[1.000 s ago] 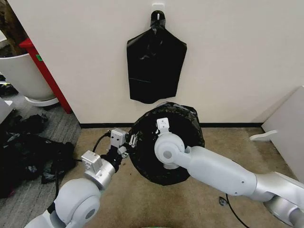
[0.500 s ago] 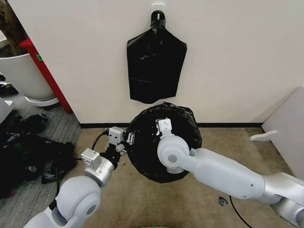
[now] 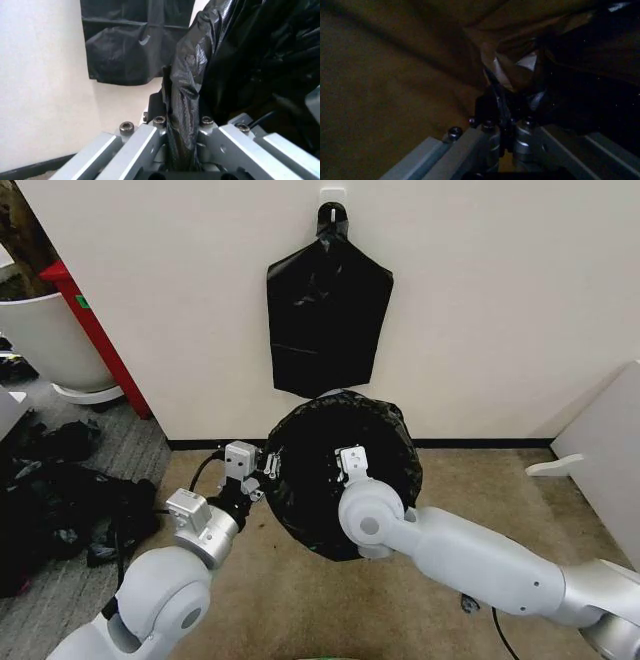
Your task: Place the garbage bag over the trash bin.
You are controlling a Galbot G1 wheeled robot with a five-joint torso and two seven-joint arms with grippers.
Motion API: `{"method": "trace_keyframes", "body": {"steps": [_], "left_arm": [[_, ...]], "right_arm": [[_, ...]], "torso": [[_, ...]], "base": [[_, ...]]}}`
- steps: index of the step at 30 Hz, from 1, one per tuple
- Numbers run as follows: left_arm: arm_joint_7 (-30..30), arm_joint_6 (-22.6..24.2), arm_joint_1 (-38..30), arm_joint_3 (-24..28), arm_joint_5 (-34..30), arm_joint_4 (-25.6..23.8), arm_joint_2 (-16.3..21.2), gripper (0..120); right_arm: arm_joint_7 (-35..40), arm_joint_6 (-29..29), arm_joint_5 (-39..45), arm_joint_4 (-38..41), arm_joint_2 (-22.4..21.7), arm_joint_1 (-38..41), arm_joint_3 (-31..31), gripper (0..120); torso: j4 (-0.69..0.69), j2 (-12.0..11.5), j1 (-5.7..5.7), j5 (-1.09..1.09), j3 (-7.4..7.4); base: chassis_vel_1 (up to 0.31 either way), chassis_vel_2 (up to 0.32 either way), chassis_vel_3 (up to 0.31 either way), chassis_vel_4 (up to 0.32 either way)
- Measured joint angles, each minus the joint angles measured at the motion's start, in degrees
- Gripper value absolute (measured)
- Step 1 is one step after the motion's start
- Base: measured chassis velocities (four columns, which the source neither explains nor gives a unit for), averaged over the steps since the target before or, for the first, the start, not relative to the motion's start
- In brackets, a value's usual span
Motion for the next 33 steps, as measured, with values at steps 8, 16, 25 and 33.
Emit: {"method": "trace_keyframes", "body": {"steps": [8,16,25,33], "left_arm": [[0.01,0.26,-0.19,-0.16,-1.13,-0.83,0.27,1],[0.16,0.43,1.63,0.19,-1.20,-2.62,0.38,1],[0.35,0.65,2.68,-0.23,-1.12,-3.28,0.72,1],[-0.11,0.49,2.57,0.05,-0.34,-0.42,0.17,1]], "right_arm": [[-0.42,-0.35,-0.24,-0.49,0.56,0.68,-0.04,0],[-0.71,-0.20,-0.44,-1.65,0.80,1.23,0.20,0],[-0.27,0.73,0.24,-0.12,0.82,1.20,0.31,0],[0.79,1.35,2.83,6.20,-0.32,3.81,-0.44,0]], "torso": [[0.00,0.00,0.00,0.00,0.00],[0.00,0.00,0.00,0.00,0.00],[0.00,0.00,0.00,0.01,0.00],[0.00,0.00,0.00,-0.01,0.00]], "base": [[0.000,0.000,0.000,0.000],[0.000,0.000,0.000,0.000],[0.000,0.000,0.000,0.000],[0.000,0.000,0.000,0.000]]}}
